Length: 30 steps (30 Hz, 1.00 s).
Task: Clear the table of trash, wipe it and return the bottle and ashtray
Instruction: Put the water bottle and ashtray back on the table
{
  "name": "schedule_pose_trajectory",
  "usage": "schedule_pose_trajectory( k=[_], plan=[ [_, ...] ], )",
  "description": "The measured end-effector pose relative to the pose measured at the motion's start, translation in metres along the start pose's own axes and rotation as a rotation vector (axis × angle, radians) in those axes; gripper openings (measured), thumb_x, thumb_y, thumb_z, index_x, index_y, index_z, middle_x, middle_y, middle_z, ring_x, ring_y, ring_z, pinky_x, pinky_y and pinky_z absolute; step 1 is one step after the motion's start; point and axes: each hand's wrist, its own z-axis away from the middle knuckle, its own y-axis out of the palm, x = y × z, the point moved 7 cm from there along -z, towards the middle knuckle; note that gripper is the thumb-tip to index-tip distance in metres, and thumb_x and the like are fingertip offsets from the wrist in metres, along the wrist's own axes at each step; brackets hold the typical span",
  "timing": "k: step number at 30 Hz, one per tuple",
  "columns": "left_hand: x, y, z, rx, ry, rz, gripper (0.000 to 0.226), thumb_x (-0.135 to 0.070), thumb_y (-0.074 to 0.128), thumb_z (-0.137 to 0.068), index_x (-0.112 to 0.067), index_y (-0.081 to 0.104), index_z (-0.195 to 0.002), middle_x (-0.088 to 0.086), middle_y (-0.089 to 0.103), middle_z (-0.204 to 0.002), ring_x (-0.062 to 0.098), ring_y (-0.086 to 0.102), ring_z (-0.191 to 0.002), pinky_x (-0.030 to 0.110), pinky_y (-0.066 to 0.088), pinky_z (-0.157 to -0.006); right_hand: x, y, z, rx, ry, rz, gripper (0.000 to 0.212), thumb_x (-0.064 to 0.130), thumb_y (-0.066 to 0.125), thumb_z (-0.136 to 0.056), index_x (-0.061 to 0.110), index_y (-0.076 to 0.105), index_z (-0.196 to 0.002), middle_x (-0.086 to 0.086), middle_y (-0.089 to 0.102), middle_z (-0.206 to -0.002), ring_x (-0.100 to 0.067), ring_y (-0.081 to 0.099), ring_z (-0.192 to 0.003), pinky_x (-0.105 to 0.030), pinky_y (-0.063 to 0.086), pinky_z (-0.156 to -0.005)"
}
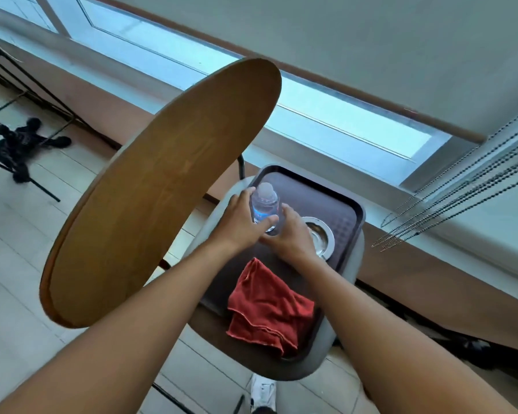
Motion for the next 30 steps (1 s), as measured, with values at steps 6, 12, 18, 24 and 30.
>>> schedule_pose_trajectory(
  k=[6,12,18,24,30],
  plan=[
    [0.01,0.009,-0.021,0.031,0.012,-0.007,0.082,-0.045,0.081,-0.076,-0.02,0.041,-0.143,0.002,0.053,-0.14,0.019,0.052,-0.126,0.036,0.045,-0.105,-0.01,0.01,-0.021,0.011,0.012,-0.017,0.057,0.049,0.079,-0.069,0.031,0.057,-0.119,0.01,0.067,-0.114,-0.014,0.061,-0.107,-0.037,0.035,-0.078],
    [0.016,0.012,-0.023,0.001,0.013,0.014,0.071,-0.042,0.08,-0.078,-0.021,0.048,-0.138,-0.002,0.063,-0.13,0.016,0.06,-0.115,0.025,0.046,-0.093,-0.018,0.022,-0.031,-0.036,-0.015,-0.081,0.052,0.061,0.064,-0.063,0.039,0.06,-0.11,0.017,0.067,-0.099,-0.013,0.065,-0.094,-0.051,0.051,-0.085],
    [0.018,0.013,-0.022,-0.006,0.02,0.042,0.068,-0.046,0.079,-0.078,-0.023,0.051,-0.135,-0.005,0.066,-0.122,0.014,0.064,-0.106,0.031,0.053,-0.092,-0.017,0.024,-0.03,-0.058,-0.06,-0.04,0.033,0.047,0.068,-0.076,0.03,0.063,-0.104,0.011,0.07,-0.101,-0.018,0.064,-0.1,-0.041,0.04,-0.079],
    [0.012,0.006,-0.016,-0.001,0.057,0.009,0.066,-0.048,0.078,-0.08,-0.023,0.051,-0.134,-0.005,0.067,-0.117,0.013,0.063,-0.097,0.027,0.052,-0.085,-0.013,0.019,-0.02,-0.063,-0.085,-0.034,0.022,0.045,0.069,-0.079,0.034,0.058,-0.095,0.012,0.067,-0.094,-0.017,0.063,-0.093,-0.042,0.037,-0.082],
    [-0.002,-0.012,-0.001,0.019,0.15,-0.002,0.07,-0.065,0.074,-0.074,-0.03,0.053,-0.13,-0.012,0.068,-0.11,0.006,0.067,-0.091,0.034,0.058,-0.085,-0.001,-0.002,0.003,-0.122,-0.158,-0.069,0.032,0.052,0.077,-0.076,0.033,0.061,-0.096,0.018,0.062,-0.082,-0.009,0.059,-0.084,-0.046,0.046,-0.08]
  ],
)
